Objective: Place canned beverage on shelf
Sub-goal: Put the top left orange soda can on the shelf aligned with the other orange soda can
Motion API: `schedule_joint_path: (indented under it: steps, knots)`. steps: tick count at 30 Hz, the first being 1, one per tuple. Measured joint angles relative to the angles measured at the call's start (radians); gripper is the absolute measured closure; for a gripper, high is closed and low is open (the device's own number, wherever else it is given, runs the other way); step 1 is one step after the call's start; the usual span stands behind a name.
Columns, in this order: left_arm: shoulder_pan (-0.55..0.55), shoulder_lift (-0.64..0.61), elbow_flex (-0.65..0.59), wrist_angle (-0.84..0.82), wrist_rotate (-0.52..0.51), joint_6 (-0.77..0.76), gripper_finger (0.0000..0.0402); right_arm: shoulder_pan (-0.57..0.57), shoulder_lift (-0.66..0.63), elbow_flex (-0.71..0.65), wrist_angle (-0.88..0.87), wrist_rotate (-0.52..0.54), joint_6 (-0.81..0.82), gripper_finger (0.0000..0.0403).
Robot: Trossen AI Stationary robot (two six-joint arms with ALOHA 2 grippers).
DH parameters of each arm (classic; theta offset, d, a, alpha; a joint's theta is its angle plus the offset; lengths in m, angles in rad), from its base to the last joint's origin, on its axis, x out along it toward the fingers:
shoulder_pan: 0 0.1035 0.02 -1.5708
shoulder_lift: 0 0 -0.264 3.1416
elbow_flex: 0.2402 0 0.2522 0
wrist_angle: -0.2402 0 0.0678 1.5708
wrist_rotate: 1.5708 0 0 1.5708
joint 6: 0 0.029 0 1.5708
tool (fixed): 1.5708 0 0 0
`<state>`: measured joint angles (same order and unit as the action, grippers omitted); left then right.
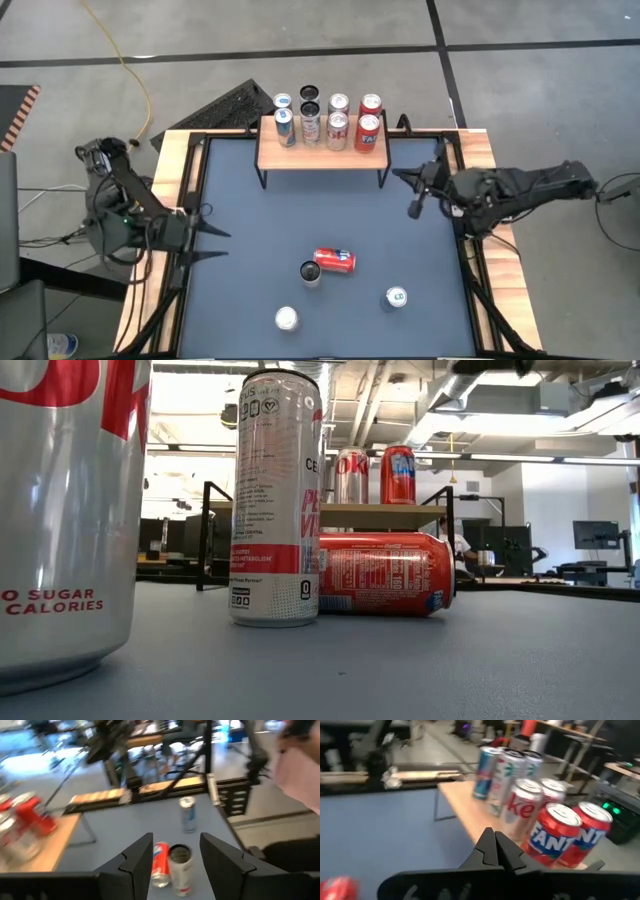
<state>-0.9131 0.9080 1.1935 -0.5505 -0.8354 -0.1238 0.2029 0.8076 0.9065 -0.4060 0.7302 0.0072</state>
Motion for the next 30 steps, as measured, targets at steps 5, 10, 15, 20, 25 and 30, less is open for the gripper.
schedule_joint_path:
  steps: [5,10,15,20,25,30]
  knots:
    - [0.022,-0.045,-0.043,0.048,0.044,0.061,0.0249,-0.096,0.008,-0.145,0.254,0.001,-0.028,0.0403]
    - [0.032,-0.124,-0.135,0.132,0.044,0.065,0.0249,-0.162,0.099,-0.180,0.402,0.000,-0.076,0.0403]
    - [0.032,-0.195,-0.247,0.272,0.044,0.125,0.0249,-0.230,0.219,-0.179,0.512,-0.019,-0.088,0.0403]
    - [0.032,-0.230,-0.288,0.331,0.043,0.143,0.0249,-0.275,0.313,-0.179,0.622,-0.025,-0.127,0.0403]
    - [0.032,-0.232,-0.302,0.336,0.044,0.150,0.0249,-0.316,0.383,-0.179,0.684,-0.027,-0.131,0.0403]
    - [0.032,-0.227,-0.302,0.334,0.064,0.169,0.0249,-0.335,0.447,-0.179,0.714,-0.029,-0.131,0.0403]
